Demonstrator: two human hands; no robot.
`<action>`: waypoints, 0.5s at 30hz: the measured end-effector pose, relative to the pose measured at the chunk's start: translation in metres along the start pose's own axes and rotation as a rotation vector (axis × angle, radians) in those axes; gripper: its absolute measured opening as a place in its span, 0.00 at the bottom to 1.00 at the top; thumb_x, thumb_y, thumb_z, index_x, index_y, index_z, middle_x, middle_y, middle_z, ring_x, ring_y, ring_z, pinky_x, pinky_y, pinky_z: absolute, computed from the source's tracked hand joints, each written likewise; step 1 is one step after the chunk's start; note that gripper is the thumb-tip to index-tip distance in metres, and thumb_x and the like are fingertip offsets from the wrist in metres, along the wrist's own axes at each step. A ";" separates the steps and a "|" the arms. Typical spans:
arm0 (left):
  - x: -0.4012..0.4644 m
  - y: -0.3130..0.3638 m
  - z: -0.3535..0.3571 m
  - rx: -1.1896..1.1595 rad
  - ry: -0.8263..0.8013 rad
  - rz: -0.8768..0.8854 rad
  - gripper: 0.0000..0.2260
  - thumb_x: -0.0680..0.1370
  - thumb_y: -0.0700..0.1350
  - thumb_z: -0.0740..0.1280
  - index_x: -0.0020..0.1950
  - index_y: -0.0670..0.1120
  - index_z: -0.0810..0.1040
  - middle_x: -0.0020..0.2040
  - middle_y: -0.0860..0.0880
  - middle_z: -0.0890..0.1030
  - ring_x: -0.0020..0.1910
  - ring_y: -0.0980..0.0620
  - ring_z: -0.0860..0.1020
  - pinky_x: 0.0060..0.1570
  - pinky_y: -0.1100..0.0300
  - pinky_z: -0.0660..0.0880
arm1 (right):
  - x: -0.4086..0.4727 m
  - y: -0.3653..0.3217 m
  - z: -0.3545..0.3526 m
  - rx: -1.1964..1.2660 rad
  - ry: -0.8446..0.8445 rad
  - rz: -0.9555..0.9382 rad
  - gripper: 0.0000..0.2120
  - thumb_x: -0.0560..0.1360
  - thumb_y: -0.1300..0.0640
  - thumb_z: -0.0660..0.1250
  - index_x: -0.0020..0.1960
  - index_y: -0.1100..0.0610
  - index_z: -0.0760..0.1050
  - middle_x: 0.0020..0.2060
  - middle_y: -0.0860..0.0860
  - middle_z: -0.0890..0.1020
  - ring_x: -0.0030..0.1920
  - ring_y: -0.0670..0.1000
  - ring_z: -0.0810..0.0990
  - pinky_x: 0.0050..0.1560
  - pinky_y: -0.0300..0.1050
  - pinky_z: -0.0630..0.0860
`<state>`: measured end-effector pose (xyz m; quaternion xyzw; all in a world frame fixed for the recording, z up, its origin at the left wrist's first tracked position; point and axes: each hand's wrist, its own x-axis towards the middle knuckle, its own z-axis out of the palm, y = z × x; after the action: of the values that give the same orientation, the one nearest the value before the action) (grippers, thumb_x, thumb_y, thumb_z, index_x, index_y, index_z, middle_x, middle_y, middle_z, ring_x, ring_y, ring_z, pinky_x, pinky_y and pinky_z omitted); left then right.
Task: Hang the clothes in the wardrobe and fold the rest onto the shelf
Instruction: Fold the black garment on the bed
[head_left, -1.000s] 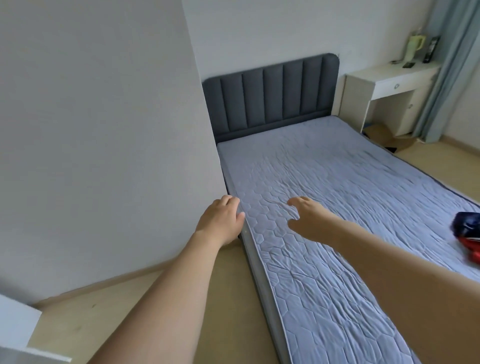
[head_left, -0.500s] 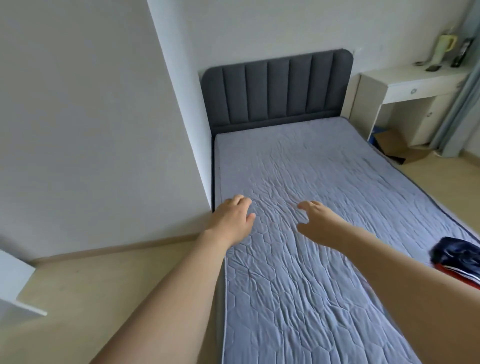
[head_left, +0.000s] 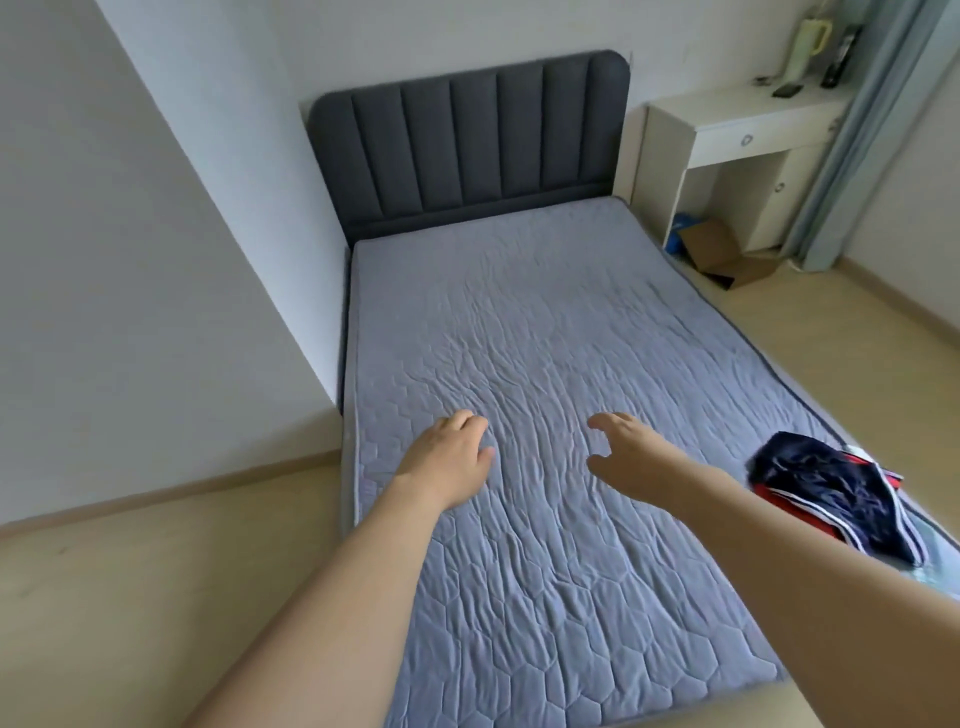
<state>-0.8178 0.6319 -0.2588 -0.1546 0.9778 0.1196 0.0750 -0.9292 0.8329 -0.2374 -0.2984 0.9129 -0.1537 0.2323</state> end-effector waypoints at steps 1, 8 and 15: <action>0.008 0.019 0.003 0.009 -0.005 0.005 0.19 0.82 0.50 0.55 0.70 0.44 0.66 0.70 0.46 0.67 0.68 0.44 0.67 0.64 0.53 0.65 | -0.001 0.020 -0.007 0.003 -0.005 0.007 0.27 0.78 0.55 0.62 0.75 0.56 0.59 0.71 0.54 0.65 0.67 0.55 0.69 0.61 0.45 0.69; 0.058 0.159 0.032 -0.033 -0.006 -0.026 0.19 0.82 0.50 0.56 0.71 0.44 0.66 0.71 0.47 0.67 0.68 0.45 0.66 0.66 0.52 0.65 | -0.006 0.173 -0.059 0.003 -0.067 0.012 0.26 0.79 0.55 0.61 0.75 0.56 0.58 0.72 0.54 0.63 0.66 0.55 0.70 0.59 0.45 0.69; 0.092 0.238 0.049 -0.030 -0.060 -0.069 0.18 0.82 0.50 0.54 0.70 0.44 0.66 0.70 0.46 0.67 0.68 0.44 0.67 0.65 0.52 0.65 | -0.001 0.261 -0.099 0.023 -0.074 0.048 0.26 0.79 0.56 0.61 0.74 0.56 0.59 0.72 0.54 0.64 0.63 0.54 0.73 0.56 0.44 0.71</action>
<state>-0.9755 0.8377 -0.2730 -0.1856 0.9673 0.1362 0.1060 -1.1029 1.0498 -0.2622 -0.2792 0.9088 -0.1476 0.2727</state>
